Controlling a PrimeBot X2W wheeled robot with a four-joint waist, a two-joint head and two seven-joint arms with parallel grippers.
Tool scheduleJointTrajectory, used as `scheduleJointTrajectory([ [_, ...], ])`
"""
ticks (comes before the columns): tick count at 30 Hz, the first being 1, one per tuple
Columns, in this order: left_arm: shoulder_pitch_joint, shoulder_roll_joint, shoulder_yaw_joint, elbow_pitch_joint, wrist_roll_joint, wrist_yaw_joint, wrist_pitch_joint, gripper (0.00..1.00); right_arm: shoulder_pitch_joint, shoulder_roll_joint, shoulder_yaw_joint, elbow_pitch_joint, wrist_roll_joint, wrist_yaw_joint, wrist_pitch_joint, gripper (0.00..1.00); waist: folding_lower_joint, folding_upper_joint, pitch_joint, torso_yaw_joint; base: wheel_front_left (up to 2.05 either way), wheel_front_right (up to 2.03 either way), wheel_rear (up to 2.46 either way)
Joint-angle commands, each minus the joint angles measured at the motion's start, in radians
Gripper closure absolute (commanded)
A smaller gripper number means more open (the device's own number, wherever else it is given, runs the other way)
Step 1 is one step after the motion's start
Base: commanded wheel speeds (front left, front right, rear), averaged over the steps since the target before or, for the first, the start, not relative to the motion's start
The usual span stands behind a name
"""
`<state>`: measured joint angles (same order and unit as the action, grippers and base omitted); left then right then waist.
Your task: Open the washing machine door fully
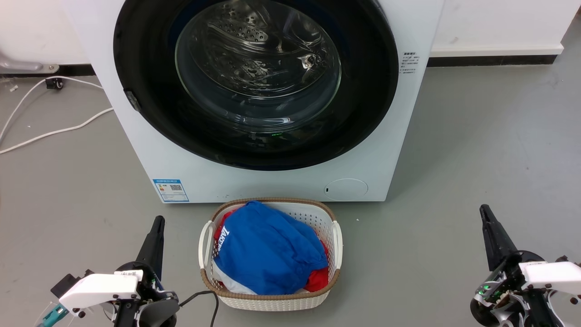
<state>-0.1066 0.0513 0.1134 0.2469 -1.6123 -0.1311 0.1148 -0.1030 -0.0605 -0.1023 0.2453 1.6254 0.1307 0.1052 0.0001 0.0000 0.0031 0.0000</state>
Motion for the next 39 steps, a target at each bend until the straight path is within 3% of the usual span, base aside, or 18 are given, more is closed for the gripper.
scheduleJointTrajectory([
  [1, -0.007, -0.002, 0.003, -0.001, -0.001, -0.003, 0.002, 1.00, -0.011, 0.003, -0.001, 0.001, -0.006, 0.000, 0.002, 1.00, -0.0001, 0.0000, 0.000, 0.000, 0.00, 0.00, 0.00],
  [20, -0.007, -0.002, 0.003, -0.001, -0.001, -0.003, 0.002, 1.00, -0.012, 0.005, -0.004, 0.001, -0.008, 0.000, 0.005, 1.00, -0.0001, 0.0000, 0.000, 0.000, 0.00, 0.00, 0.00],
  [21, -0.003, -0.002, 0.000, -0.003, 0.007, 0.001, -0.003, 0.00, -0.007, 0.006, -0.004, -0.002, -0.016, 0.000, 0.002, 0.00, -0.0001, 0.0000, 0.000, 0.000, 0.00, 0.00, 0.00],
  [31, 0.020, -0.001, -0.001, -0.006, 0.072, 0.004, -0.037, 0.00, 0.028, 0.004, -0.010, 0.010, -0.065, 0.000, -0.035, 0.00, 0.0000, 0.0000, 0.002, 0.000, 0.00, 0.00, 0.00],
  [39, 0.022, -0.001, -0.017, -0.065, 0.250, 0.041, -0.075, 0.00, 0.038, 0.005, -0.015, -0.062, -0.267, 0.000, -0.072, 0.00, 0.0000, 0.0000, 0.006, 0.000, 0.00, 0.00, 0.00],
])
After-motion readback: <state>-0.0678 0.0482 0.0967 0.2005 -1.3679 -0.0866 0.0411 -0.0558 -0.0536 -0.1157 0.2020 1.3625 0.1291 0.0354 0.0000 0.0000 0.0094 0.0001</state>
